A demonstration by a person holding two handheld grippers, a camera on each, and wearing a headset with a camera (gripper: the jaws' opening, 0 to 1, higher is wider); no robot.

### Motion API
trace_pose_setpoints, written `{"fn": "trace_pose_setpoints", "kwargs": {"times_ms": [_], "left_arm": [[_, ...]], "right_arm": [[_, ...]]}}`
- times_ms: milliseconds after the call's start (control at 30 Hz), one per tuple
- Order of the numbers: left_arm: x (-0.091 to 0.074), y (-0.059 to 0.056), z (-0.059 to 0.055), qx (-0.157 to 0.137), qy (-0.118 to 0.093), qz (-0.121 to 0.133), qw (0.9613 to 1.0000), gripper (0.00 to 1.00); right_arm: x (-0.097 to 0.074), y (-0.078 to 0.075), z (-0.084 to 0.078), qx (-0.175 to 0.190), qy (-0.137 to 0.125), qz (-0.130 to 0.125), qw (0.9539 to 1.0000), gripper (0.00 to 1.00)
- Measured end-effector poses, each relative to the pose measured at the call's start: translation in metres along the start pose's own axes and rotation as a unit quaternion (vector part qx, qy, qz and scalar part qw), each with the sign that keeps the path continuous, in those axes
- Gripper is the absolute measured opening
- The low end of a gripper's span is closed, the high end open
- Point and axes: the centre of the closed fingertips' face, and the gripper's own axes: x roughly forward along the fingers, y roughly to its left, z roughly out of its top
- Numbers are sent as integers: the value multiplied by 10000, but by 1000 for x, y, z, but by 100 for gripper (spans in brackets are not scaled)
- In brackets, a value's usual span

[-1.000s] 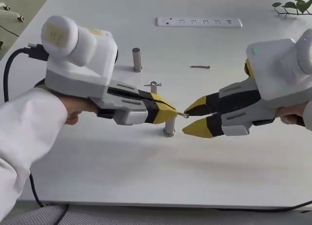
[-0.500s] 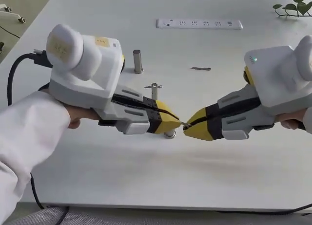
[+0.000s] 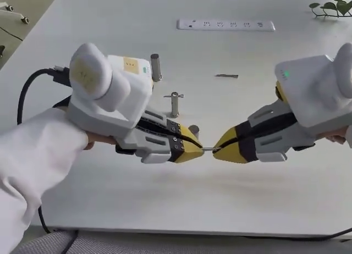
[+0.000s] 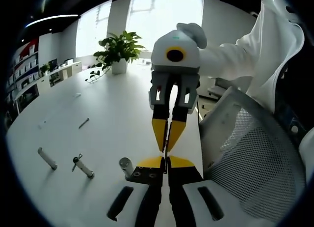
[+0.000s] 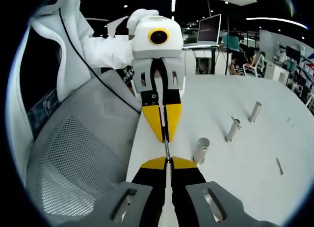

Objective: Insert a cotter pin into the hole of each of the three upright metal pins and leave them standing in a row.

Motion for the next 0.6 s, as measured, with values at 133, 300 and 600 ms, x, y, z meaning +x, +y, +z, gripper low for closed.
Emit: {"fn": "trace_pose_setpoints", "kwargs": {"times_ms": [133,300,600], "left_arm": [[-1,2,4,59,-151,36,9999,2],[-4,30,8,-81,-480,771,9958,21],[6,55,-20,-510,-384,1472,9870,38]], "right_arm": [[-2,-2,0,-20,-20,-68,10000,0],[-13,-25,-4,127,-52,-505,9986,0],[-20,-53,-28,322,354,-947,9944,0]]}}
